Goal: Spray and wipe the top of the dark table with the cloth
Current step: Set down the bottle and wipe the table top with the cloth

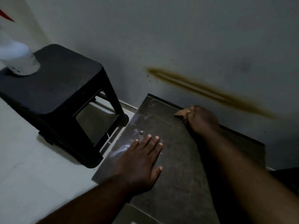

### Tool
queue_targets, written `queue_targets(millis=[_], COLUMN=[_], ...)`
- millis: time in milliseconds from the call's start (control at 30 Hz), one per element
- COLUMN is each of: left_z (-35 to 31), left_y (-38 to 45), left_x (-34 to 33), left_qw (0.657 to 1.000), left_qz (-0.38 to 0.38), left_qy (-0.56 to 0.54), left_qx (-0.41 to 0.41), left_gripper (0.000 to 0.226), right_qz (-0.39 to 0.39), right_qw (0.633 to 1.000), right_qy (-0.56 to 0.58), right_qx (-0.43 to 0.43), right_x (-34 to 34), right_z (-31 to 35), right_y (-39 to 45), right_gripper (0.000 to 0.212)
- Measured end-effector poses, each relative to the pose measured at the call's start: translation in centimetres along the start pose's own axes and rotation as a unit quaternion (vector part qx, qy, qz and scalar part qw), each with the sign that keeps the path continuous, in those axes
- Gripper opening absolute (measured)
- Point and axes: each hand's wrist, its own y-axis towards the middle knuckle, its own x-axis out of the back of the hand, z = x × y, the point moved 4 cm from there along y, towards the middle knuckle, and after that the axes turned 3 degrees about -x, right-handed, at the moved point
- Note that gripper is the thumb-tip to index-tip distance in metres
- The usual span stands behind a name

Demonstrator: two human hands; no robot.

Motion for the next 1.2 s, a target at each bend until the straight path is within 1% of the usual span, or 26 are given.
queue_targets(millis=[100,167,233,300,367,433,500,567,600,667,700,733,800,900,967,1067,1133,1200], left_z=[-0.1,-0.2,-0.3,-0.4,-0.3,-0.2,-0.2,-0.2,-0.2,-0.2,-0.1,-0.1,-0.1,0.0,0.0,0.0,0.0,0.0], left_y=[-0.1,-0.1,-0.2,-0.2,-0.2,-0.2,-0.2,-0.2,-0.2,-0.1,-0.2,-0.1,-0.1,-0.1,0.0,-0.1,-0.1,-0.1], left_x=[-0.1,-0.1,-0.1,-0.1,-0.2,-0.3,-0.4,-0.4,-0.4,-0.5,-0.5,-0.5,-0.5,-0.4,-0.4,-0.3,-0.1,0.1], left_qw=[1.000,1.000,1.000,1.000,1.000,1.000,1.000,1.000,1.000,1.000,1.000,1.000,1.000,1.000,1.000,1.000,1.000,1.000], left_qz=[-0.005,-0.006,-0.012,-0.017,-0.019,-0.020,-0.016,-0.013,-0.011,-0.006,-0.006,-0.005,-0.005,-0.005,-0.003,-0.003,0.002,-0.001], left_qy=[0.004,0.009,0.017,0.017,0.013,0.009,0.006,0.006,0.006,0.004,0.004,0.004,0.008,0.007,0.004,-0.006,-0.009,-0.013], left_qx=[-0.007,-0.008,-0.007,-0.009,-0.007,-0.003,-0.002,0.001,0.002,0.003,0.005,0.006,0.007,0.008,0.006,0.009,0.007,0.004], left_gripper=[0.073,0.072,0.070,0.070,0.071,0.071,0.072,0.072,0.072,0.072,0.072,0.072,0.072,0.072,0.072,0.072,0.072,0.072], right_qz=[0.014,0.021,0.022,0.030,0.035,0.025,0.000,-0.028,-0.030,-0.015,-0.014,-0.017,-0.020,-0.036,-0.048,-0.040,-0.023,-0.014], right_qw=[0.999,0.997,0.997,0.996,0.996,0.997,0.996,0.995,0.997,1.000,0.999,0.998,0.994,0.991,0.990,0.996,0.999,0.998], right_qy=[0.020,0.019,0.018,0.018,0.021,0.034,0.047,0.032,0.018,-0.005,-0.009,-0.008,0.005,-0.008,-0.038,-0.057,-0.038,-0.021], right_qx=[0.042,0.068,0.078,0.077,0.075,0.065,0.080,0.094,0.069,-0.013,-0.041,-0.064,-0.107,-0.130,-0.126,-0.058,0.001,0.052], right_x=[-1.7,-2.7,-3.3,-3.3,-3.0,-2.1,-0.4,1.2,1.8,2.8,3.2,3.5,3.6,3.0,3.1,2.8,1.7,0.1], right_z=[8.7,12.9,15.0,14.5,12.0,7.9,2.7,-3.6,-7.4,-14.9,-17.8,-19.8,-21.5,-20.7,-19.7,-16.1,-11.4,-5.1], right_y=[1.8,2.6,3.1,3.3,3.1,2.2,0.1,-1.6,-2.2,-3.1,-3.6,-4.0,-4.2,-3.8,-3.5,-2.7,-1.6,-0.2], right_gripper=[0.043,0.044,0.045,0.048,0.049,0.047,0.047,0.044,0.042,0.038,0.036,0.035,0.035,0.039,0.041,0.039,0.034,0.033])
